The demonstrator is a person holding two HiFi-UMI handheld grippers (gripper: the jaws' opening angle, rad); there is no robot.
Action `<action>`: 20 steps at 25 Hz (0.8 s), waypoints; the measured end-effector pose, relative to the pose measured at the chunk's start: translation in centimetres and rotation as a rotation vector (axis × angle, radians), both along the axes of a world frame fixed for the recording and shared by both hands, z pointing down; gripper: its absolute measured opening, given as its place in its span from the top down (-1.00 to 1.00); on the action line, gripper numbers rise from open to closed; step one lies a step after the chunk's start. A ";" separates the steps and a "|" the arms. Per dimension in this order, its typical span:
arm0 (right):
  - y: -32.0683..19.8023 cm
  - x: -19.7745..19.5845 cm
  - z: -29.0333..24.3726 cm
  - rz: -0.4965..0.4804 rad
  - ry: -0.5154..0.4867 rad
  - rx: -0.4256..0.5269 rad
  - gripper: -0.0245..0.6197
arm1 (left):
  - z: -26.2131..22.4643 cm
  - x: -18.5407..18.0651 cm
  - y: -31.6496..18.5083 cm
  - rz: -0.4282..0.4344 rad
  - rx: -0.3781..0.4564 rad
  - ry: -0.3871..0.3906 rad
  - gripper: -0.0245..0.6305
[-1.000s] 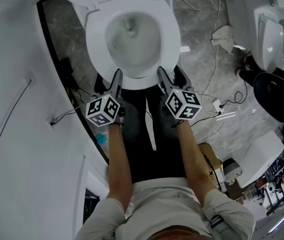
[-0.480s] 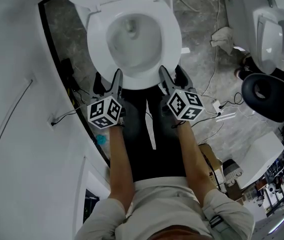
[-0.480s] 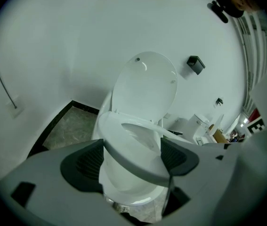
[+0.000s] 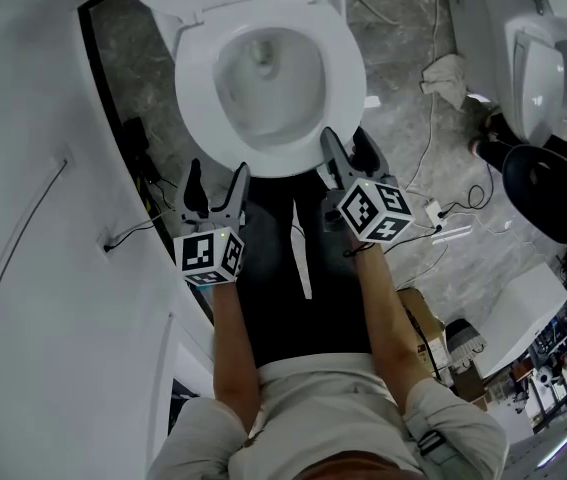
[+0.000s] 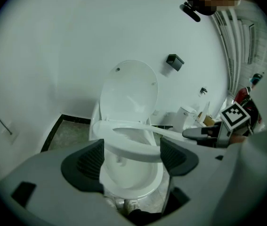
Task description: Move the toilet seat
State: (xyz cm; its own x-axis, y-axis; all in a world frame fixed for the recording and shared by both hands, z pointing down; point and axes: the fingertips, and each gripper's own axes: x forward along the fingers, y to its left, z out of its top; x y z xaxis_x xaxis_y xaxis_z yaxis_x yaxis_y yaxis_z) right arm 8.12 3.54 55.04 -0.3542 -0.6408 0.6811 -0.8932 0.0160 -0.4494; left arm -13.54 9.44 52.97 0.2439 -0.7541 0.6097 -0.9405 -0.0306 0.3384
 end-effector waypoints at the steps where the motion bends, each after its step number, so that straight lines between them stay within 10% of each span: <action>1: 0.0 0.0 0.0 0.001 -0.001 0.001 0.00 | -0.4 0.2 0.4 0.024 0.002 -0.013 -0.27; 9: -0.4 -0.3 -1.0 0.020 -0.023 0.019 -0.01 | -0.5 2.0 3.0 0.255 -0.017 -0.182 -0.27; 20: -1.4 -0.3 -2.2 0.037 -0.057 0.030 -0.02 | -1.0 2.5 0.1 0.317 0.040 -0.306 -0.26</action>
